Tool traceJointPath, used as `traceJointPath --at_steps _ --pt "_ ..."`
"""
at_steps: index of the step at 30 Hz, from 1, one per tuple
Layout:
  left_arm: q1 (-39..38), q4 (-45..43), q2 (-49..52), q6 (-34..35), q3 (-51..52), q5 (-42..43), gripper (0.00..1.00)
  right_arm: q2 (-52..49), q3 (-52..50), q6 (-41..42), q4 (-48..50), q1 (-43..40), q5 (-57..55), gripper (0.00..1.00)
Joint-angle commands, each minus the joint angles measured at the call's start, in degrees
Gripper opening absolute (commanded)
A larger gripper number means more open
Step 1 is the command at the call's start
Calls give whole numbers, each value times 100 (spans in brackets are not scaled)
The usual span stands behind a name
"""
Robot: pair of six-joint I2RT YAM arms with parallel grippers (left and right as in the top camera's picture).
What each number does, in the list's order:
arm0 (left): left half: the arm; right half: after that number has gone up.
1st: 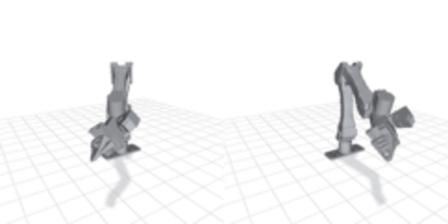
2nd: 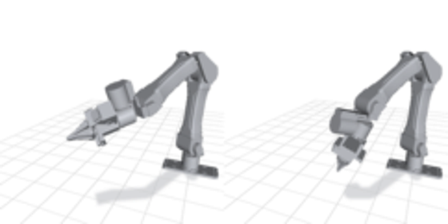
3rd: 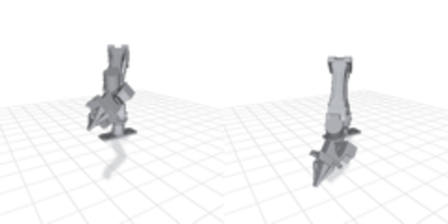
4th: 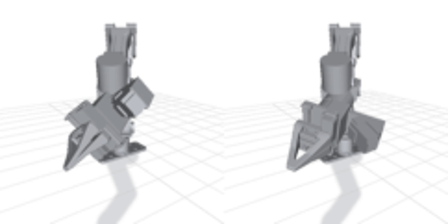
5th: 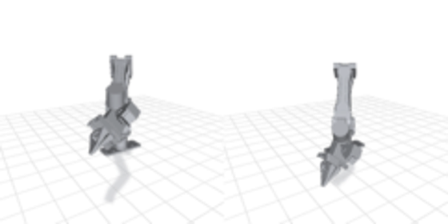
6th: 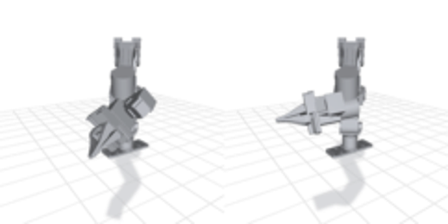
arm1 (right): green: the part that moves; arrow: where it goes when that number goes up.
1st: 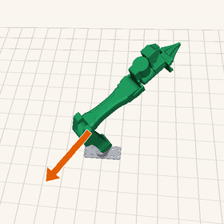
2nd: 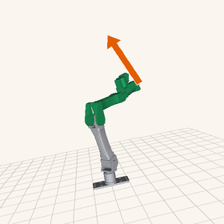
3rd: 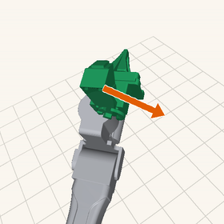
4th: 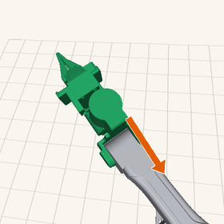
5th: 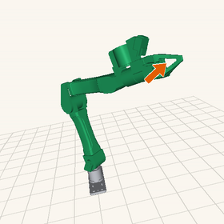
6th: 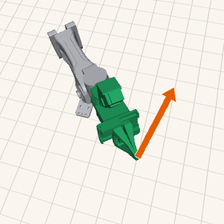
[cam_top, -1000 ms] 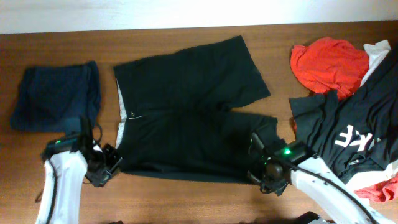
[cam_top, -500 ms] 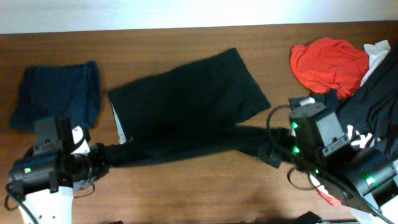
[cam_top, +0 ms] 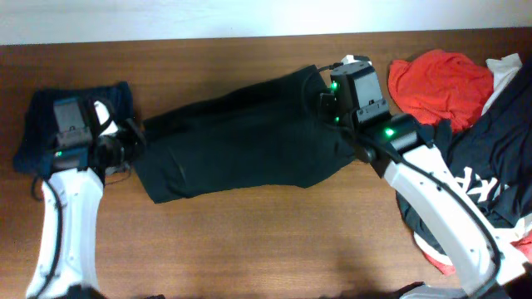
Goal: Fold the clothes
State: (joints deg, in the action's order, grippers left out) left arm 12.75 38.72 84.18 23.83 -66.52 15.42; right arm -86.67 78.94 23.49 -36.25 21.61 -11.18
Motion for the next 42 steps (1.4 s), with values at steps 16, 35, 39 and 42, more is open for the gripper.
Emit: traceJointPath --at_steps 16,35,39,42 --pt "-393 -2953 1919 -144 -98 26 87 -2094 101 -81 3167 -894 -745 88" --pt "-199 -267 2356 -90 -70 -398 95 -1803 101 -76 -1058 -1080 608 95" --pt "-212 -267 2769 -72 -68 -138 93 -1803 101 -76 -1386 -1080 898 93" --pt "-304 -262 3014 -74 -68 -120 52 -1803 101 -85 -1499 -1075 1615 89"
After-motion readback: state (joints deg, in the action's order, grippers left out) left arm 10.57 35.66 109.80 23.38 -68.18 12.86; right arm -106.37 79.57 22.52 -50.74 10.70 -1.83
